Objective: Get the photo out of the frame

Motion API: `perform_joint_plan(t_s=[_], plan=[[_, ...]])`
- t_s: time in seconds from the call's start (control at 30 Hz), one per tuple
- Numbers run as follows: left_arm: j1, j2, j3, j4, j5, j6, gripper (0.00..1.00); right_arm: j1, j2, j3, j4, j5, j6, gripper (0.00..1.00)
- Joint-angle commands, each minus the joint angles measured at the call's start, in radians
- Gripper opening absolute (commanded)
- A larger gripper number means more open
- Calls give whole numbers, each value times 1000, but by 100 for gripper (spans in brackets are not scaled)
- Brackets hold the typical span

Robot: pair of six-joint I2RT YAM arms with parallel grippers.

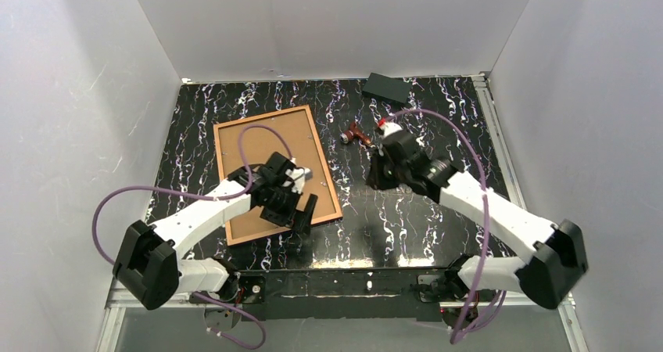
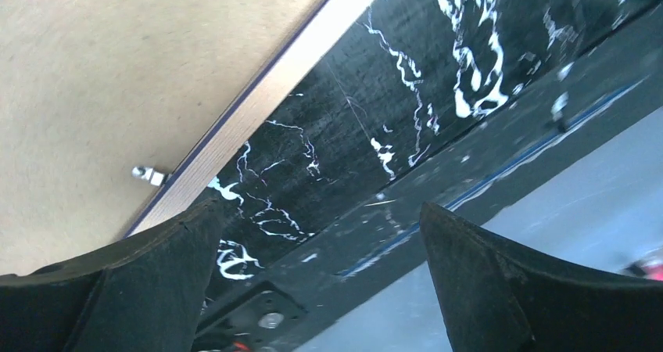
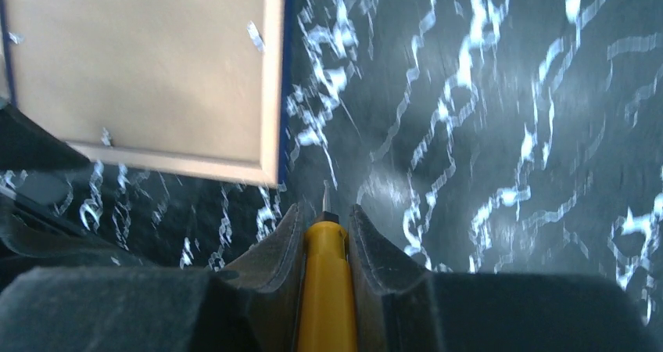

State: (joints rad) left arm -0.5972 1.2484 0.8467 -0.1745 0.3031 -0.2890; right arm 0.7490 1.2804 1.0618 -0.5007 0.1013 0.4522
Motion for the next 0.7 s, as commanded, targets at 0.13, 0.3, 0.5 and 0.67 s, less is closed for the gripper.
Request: perform_joint_plan(t_s=[0.13,0.3,0.5,0.67], plan=[[-149,76,-14,-15,-179,408,89,-1,-367,-318,79,-14,158,1],[-223,151,-3,20,-235,445,78,-1,-495,-377,48,6,187,1],[-283,249,24,36,-339,491,78,-1,-567,-365,-11,23,165,1],[-283,299,33,53,-379,499,64,-1,-609,-377,-35,33,169,1]])
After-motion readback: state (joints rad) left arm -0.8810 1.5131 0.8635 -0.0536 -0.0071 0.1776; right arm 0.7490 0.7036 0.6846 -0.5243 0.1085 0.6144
